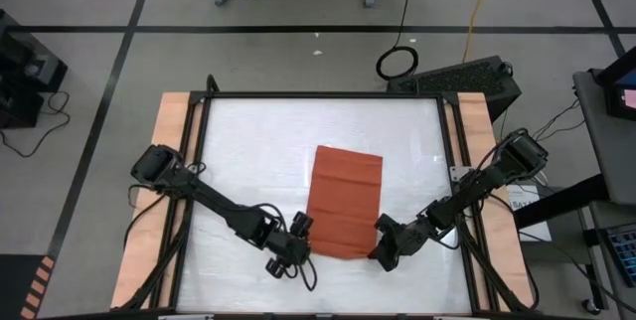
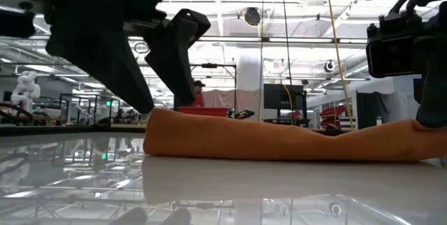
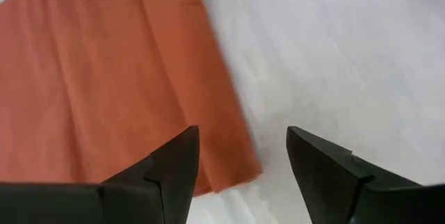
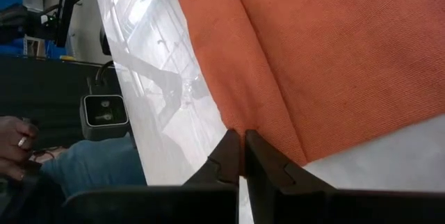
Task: Roll towel into tight, uniform cylinder
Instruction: Roll the kitchen towel
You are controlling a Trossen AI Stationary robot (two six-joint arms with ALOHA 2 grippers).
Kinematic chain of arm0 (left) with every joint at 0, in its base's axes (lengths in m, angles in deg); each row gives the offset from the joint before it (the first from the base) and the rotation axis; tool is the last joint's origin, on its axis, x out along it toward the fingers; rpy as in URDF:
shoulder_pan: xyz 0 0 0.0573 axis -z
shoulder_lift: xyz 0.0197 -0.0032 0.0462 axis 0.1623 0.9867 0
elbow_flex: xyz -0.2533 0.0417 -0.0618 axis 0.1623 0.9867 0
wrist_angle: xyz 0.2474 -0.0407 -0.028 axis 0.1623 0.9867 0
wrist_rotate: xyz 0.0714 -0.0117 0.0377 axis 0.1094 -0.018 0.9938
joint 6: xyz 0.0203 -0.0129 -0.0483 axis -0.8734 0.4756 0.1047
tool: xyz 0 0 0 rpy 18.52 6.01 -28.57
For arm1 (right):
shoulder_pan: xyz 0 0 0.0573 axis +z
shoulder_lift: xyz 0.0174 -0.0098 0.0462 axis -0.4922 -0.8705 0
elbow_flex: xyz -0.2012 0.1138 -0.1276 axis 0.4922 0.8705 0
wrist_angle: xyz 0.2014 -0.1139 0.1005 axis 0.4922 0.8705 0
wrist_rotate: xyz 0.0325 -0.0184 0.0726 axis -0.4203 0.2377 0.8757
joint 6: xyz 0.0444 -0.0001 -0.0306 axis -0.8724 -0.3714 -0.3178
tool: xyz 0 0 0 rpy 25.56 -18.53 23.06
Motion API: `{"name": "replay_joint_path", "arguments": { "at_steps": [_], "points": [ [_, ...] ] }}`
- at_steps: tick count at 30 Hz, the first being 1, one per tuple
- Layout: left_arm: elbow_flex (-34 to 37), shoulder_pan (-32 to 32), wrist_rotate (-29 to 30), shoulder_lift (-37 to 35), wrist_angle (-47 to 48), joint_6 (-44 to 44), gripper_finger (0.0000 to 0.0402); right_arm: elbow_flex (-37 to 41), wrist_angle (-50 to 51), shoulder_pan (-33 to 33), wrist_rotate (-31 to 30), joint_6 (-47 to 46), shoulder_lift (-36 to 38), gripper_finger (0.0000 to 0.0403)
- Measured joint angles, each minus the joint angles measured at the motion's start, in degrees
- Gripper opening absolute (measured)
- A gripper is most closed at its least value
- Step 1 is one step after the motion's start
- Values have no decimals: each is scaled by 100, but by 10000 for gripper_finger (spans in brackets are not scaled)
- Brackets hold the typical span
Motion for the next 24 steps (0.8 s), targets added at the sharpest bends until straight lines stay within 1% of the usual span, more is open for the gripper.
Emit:
{"name": "replay_joint_path", "arguments": {
  "at_steps": [4,7,10,13,18,24],
  "points": [
    [192,-69,-97,2,-338,1,222,0,-2,0,-22,32,0,0],
    [362,-147,-318,2,-499,7,221,0,-3,0,-115,33,0,0],
    [521,-171,-405,2,-553,131,218,0,-5,-11,-143,33,0,0],
    [644,-187,-429,4,-621,153,204,-2,-7,-26,-168,41,0,0],
    [881,-303,-364,4,-855,159,168,-2,-9,-53,-171,53,-1,0],
    [922,-505,-313,4,-920,197,139,-2,-76,-74,-162,131,-2,0]
  ]
}}
